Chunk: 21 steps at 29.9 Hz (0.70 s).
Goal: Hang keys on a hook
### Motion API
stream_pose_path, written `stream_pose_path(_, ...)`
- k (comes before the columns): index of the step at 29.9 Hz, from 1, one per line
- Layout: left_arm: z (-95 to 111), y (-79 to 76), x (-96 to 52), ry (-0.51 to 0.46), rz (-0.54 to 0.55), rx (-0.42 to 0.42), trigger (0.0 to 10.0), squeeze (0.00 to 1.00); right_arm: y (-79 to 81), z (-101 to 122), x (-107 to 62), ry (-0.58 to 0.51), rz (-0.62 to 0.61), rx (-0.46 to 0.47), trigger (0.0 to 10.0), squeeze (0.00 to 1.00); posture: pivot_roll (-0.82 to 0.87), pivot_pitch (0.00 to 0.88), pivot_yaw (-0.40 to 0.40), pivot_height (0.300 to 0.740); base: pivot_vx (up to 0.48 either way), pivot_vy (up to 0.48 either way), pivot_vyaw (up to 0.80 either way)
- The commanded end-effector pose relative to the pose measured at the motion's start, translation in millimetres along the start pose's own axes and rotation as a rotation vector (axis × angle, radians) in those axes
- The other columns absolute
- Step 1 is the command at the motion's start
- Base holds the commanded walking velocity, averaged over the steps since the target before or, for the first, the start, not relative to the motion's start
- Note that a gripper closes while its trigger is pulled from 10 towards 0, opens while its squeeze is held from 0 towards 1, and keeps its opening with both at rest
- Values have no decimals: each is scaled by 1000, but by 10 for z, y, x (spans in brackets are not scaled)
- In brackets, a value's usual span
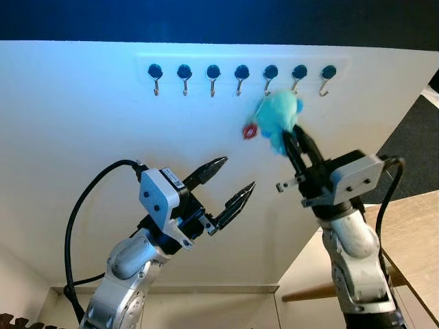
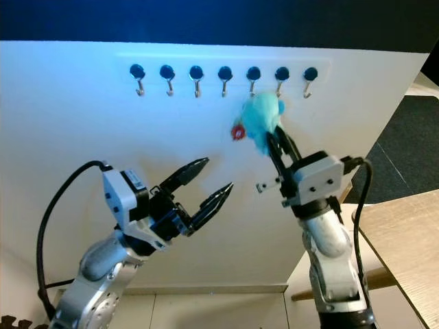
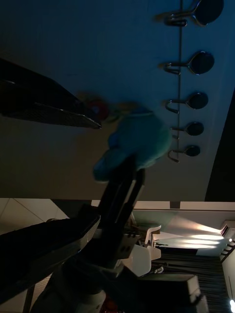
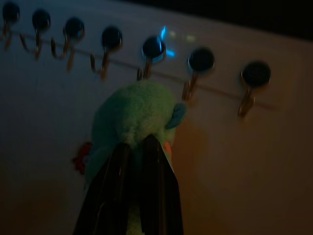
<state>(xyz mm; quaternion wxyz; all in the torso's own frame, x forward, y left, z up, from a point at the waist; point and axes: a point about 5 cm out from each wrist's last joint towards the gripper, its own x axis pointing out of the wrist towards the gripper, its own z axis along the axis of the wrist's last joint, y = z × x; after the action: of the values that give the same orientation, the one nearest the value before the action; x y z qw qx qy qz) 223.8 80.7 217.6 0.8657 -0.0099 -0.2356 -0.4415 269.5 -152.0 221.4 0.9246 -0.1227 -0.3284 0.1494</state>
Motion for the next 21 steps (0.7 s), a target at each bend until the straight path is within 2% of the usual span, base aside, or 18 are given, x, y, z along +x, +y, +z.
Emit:
stream_pose_path(1,-8,-34,-10,20,-26,3,10000,0,10,-23,-38,4,-1,-5,10000,0,57,95,-9,740,0,0,0)
stream_pose_path(5,-8,-35,-6,25,-29,7,10000,0,51,-82,-111,31,6,-4,10000,0,59,97,-9,740,0,0,0)
stream_pose_path(11,-3,-29,-6,25,-25,12,10000,0,80,-82,-119,25,15,2,10000,0,61,99,-9,740,0,0,0)
stream_pose_path(18,8,-7,3,22,-15,20,10000,0,144,27,-43,-45,52,-21,10000,0,64,98,-10,740,0,0,0)
stream_pose_path(21,13,-7,10,19,-16,20,10000,0,131,146,72,-105,45,-33,10000,0,64,96,-8,740,0,0,0)
